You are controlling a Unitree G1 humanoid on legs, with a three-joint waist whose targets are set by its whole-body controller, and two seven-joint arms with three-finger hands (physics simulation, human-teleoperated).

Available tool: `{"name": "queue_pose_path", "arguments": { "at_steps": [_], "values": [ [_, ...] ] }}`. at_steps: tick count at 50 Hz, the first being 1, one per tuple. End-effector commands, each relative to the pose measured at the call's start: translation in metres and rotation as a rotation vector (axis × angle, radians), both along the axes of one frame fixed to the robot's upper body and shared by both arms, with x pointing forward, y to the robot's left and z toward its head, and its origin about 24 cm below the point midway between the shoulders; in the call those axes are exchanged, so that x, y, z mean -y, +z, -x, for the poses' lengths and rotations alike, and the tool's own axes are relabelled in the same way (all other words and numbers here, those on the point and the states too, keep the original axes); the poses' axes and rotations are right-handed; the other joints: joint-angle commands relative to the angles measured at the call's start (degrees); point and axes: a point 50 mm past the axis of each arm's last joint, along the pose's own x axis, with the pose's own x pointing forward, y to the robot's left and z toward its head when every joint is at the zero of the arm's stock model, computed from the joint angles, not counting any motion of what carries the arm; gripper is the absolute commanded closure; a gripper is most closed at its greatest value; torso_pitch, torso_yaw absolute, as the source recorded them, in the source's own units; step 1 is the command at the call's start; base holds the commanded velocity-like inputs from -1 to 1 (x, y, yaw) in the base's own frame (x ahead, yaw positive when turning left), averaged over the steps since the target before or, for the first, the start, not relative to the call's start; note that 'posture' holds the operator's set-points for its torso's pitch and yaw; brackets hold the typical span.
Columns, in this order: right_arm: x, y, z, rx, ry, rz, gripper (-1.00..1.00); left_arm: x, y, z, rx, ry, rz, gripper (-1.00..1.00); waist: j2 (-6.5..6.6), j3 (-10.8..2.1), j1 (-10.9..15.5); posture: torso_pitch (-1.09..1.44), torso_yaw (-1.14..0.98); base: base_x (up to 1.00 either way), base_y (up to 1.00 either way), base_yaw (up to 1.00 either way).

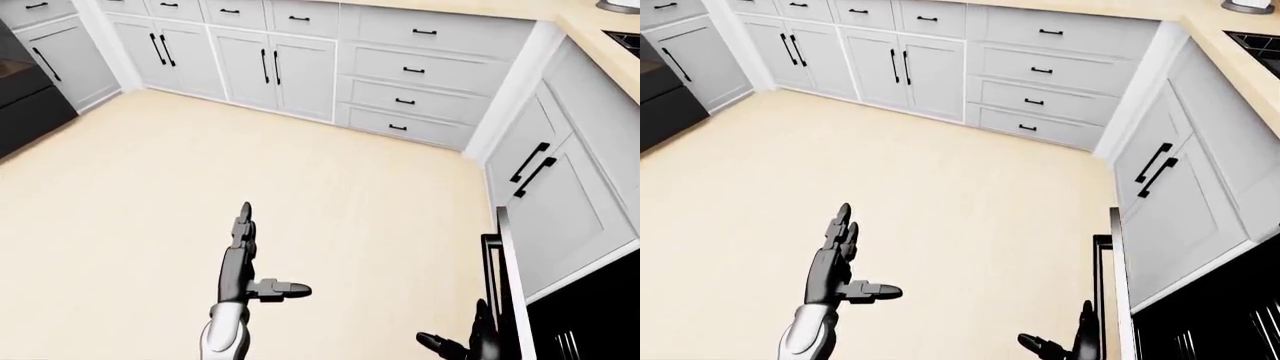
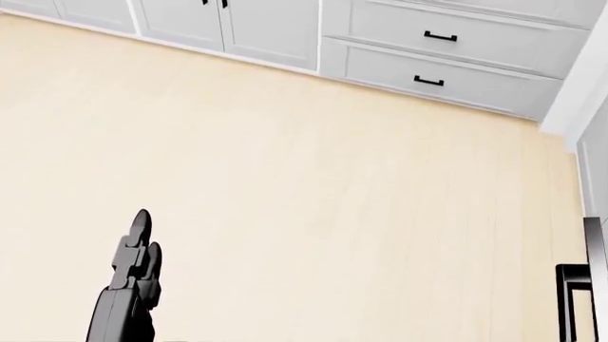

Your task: Close the dishwasher door

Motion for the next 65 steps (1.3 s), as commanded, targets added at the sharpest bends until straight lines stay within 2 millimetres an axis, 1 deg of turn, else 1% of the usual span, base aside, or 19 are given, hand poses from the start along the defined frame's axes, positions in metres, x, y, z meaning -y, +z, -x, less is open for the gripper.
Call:
{"name": "queue_pose_path", "arguments": {
  "at_steps": [1, 16, 23, 29, 40, 58, 65],
  "values": [
    [0.03, 0.007, 0.01, 0.0, -0.173, 0.063, -1.0, 0.001, 0.016, -0.004, 0.088, -0.006, -0.001, -1.0, -0.25, -0.51, -0.6, 0.0, 0.0, 0.0, 0.0, 0.0],
    [0.037, 0.009, 0.013, -0.011, -0.196, 0.099, -1.0, 0.001, 0.016, -0.004, 0.087, -0.006, 0.0, -1.0, -0.38, -0.51, -0.7, 0.0, 0.0, 0.0, 0.0, 0.0],
    [0.043, 0.01, 0.019, -0.016, -0.215, 0.118, -1.0, 0.002, 0.016, -0.004, 0.087, -0.006, 0.0, -1.0, -0.47, -0.46, -0.7, 0.0, 0.0, 0.0, 0.0, 0.0],
    [0.046, 0.012, 0.016, -0.02, -0.219, 0.14, -1.0, 0.002, 0.016, -0.003, 0.088, -0.006, -0.001, -1.0, -0.58, -0.43, -0.7, 0.0, 0.0, 0.0, 0.0, 0.0],
    [0.06, 0.016, 0.027, -0.01, -0.252, 0.16, -1.0, 0.002, 0.016, -0.002, 0.089, -0.007, 0.0, -1.0, -0.74, -0.38, -0.7, 0.0, 0.0, 0.0, 0.0, 0.0],
    [0.077, 0.022, 0.036, 0.013, -0.262, 0.176, -1.0, 0.003, 0.015, -0.002, 0.085, -0.011, -0.002, -1.0, -1.19, -0.24, -0.9, 0.0, 0.0, 0.0, 0.0, 0.0],
    [0.087, 0.026, 0.045, 0.022, -0.283, 0.182, -1.0, 0.004, 0.014, -0.003, 0.084, -0.011, -0.004, -1.0, -1.26, -0.12, -1.0, 0.0, 0.0, 0.0, 0.0, 0.0]
  ]
}}
